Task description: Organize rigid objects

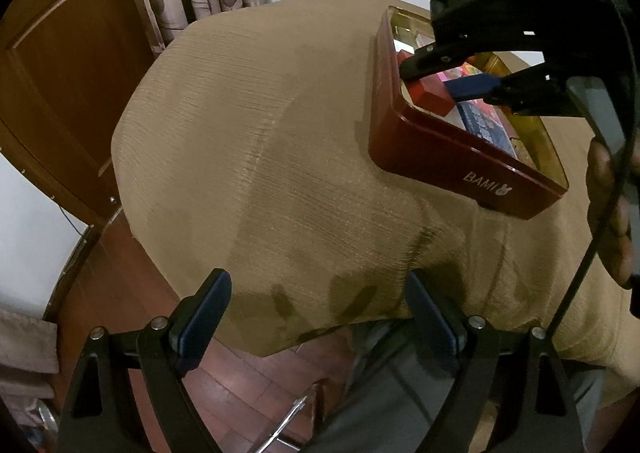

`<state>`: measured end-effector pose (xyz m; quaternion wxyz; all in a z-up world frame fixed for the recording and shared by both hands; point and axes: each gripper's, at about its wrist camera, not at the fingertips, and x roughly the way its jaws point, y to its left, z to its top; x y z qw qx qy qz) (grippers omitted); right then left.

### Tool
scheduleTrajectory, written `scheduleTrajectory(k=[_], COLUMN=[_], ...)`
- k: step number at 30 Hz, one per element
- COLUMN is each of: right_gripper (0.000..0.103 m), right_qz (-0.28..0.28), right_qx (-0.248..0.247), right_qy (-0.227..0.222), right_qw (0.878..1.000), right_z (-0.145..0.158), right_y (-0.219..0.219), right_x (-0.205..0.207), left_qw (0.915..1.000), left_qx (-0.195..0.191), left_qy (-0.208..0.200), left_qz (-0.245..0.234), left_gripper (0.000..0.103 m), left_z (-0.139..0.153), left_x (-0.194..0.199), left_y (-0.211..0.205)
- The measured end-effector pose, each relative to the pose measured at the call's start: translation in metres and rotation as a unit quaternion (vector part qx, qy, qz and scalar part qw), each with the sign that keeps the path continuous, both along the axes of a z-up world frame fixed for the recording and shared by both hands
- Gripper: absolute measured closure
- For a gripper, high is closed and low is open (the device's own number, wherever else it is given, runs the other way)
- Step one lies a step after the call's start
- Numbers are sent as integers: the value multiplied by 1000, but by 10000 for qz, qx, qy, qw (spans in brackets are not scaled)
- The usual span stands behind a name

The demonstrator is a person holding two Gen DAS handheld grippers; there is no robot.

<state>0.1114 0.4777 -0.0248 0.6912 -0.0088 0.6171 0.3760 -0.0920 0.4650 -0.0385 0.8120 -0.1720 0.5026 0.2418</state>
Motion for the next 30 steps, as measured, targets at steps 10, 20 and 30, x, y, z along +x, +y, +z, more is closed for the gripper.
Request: scheduleTrajectory(k=[10,20,30], right_gripper=[69,48,44], right_qz=[-55,-785,-1149], right_qx=[253,219,303], right_qy=[-561,-4319,-4918], right_qw=[9981,8982,8626], right_z=[16,76,84], right_y=[-12,-111,-153], right_x=[-9,-118,-148], left_qw=[10000,9965,9889], left_qx=[6,460,635], left_qy=[-16,-600,-1243], left_qz=[32,-357,-518], left_gripper=[17,17,12], left_z=[1,32,67], left_x=[1,-5,7], left_y=[1,-23,-35])
